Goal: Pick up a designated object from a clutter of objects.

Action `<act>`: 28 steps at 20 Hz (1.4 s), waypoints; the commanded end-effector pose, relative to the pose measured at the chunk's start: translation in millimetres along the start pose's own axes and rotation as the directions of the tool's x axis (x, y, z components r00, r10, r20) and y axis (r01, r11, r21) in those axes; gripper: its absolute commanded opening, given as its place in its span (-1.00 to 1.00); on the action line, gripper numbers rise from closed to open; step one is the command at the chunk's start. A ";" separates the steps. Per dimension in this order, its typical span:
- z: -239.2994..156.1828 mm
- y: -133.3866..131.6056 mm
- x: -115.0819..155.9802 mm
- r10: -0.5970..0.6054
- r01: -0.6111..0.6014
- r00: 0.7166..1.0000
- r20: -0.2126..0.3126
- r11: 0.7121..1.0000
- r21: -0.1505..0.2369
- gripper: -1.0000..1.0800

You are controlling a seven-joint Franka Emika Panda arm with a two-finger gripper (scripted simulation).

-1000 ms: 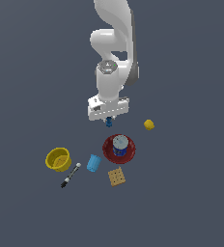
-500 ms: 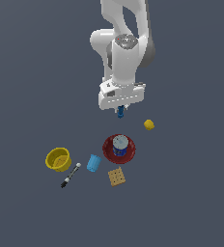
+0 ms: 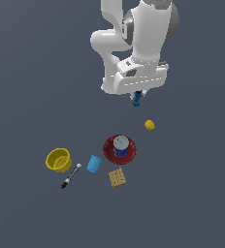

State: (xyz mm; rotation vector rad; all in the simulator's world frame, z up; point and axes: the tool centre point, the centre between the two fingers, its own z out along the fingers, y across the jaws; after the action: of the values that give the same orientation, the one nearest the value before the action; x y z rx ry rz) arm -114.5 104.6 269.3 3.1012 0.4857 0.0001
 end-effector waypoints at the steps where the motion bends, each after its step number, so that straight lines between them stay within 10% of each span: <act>1: -22.8 -15.6 5.9 0.000 0.000 1.000 0.001 1.000 0.000 -1.00; 28: -175.9 -116.7 59.0 0.002 -0.002 1.000 0.000 1.000 0.003 -1.00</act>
State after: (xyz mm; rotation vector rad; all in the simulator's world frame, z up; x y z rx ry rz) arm -94.7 232.7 442.7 3.1044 0.4836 0.0003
